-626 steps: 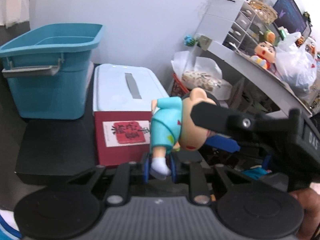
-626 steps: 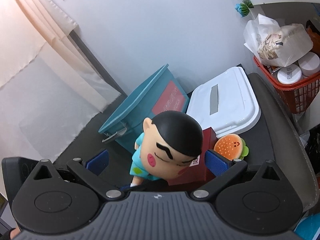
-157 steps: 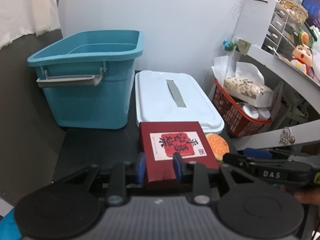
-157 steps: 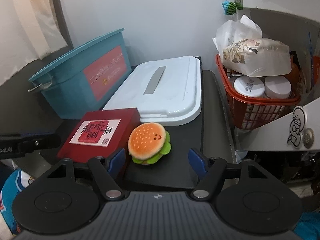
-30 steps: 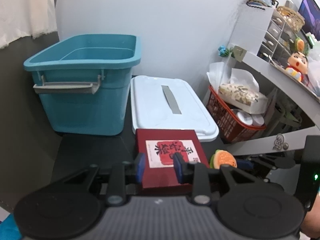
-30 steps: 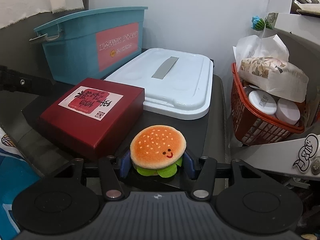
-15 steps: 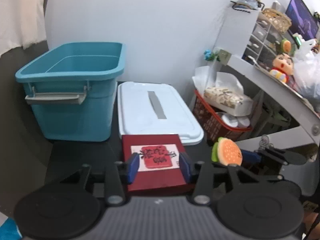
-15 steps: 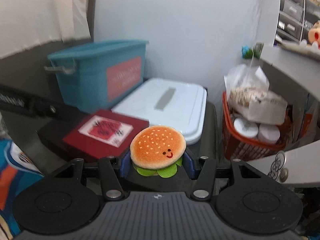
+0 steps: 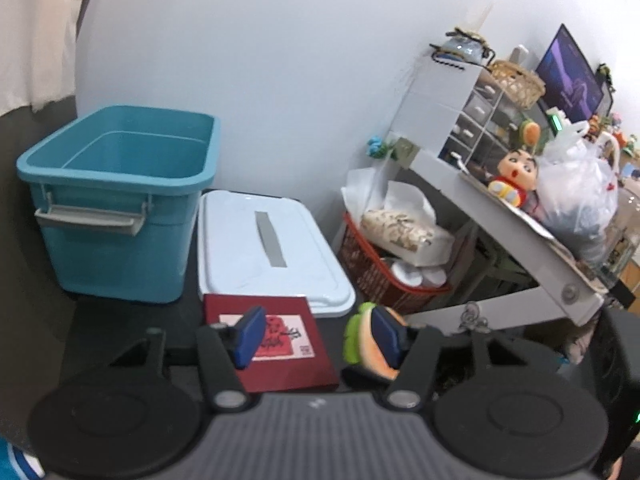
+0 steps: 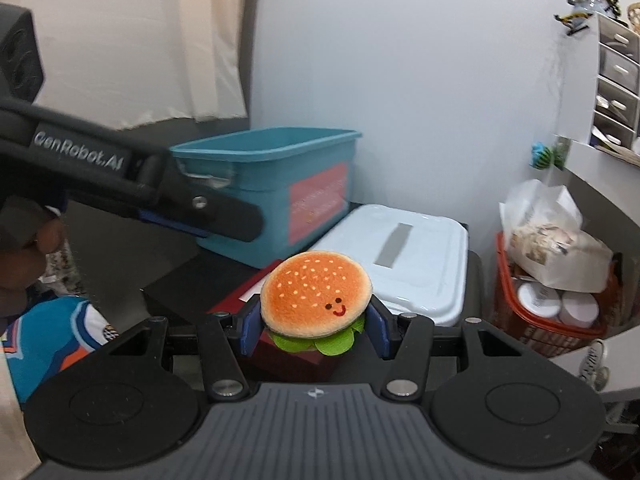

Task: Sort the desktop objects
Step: 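Lift the hamburger with the right tool toward the left tool, then close the left tool on the hamburger while the right tool opens and releases it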

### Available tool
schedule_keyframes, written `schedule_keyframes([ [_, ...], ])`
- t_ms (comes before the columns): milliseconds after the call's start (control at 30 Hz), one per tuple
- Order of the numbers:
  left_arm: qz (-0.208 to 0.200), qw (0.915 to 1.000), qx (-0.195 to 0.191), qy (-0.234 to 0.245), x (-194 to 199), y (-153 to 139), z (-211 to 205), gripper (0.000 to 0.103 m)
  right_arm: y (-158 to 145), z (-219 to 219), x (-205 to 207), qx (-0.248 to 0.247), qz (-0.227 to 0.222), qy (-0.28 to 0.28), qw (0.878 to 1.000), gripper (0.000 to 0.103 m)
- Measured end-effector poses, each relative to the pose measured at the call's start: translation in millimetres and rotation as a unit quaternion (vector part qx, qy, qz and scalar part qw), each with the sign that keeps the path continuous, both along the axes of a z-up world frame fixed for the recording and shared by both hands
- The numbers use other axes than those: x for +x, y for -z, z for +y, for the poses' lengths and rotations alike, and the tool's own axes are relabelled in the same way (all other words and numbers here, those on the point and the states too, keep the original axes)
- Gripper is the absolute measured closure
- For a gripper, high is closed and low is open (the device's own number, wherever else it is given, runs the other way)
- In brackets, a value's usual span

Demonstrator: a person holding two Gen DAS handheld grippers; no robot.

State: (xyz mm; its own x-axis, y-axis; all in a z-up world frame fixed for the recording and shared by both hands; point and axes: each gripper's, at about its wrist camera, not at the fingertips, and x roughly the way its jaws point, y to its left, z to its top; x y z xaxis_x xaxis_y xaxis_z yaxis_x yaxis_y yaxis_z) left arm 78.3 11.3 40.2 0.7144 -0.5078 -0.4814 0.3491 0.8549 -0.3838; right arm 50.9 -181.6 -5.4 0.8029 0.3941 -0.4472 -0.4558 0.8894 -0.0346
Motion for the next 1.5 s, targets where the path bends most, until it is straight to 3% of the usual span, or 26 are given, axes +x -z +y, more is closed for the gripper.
schedule_keyframes([
  [333, 0.021, 0.9994, -0.024, 0.015, 7, 8, -1, 0.040, 0, 6, -4, 0.029, -0.029, -0.039, 0.998, 0.046],
  [500, 0.039, 0.9977, -0.054, 0.015, 11, 11, 6, 0.041, -1, 7, -6, 0.042, -0.042, -0.053, 0.997, 0.046],
  [767, 0.053, 0.9944, -0.084, 0.034, 13, 14, 5, 0.057, -1, 4, -6, 0.057, -0.048, -0.063, 0.995, 0.046],
  [1067, 0.060, 0.9930, -0.090, 0.047, 12, 16, 4, 0.069, -1, 7, -8, 0.054, -0.049, -0.074, 0.995, 0.046],
  [1500, 0.065, 0.9926, -0.093, 0.042, 14, 17, 9, 0.072, 0, 8, -9, 0.048, -0.042, -0.076, 0.995, 0.041],
])
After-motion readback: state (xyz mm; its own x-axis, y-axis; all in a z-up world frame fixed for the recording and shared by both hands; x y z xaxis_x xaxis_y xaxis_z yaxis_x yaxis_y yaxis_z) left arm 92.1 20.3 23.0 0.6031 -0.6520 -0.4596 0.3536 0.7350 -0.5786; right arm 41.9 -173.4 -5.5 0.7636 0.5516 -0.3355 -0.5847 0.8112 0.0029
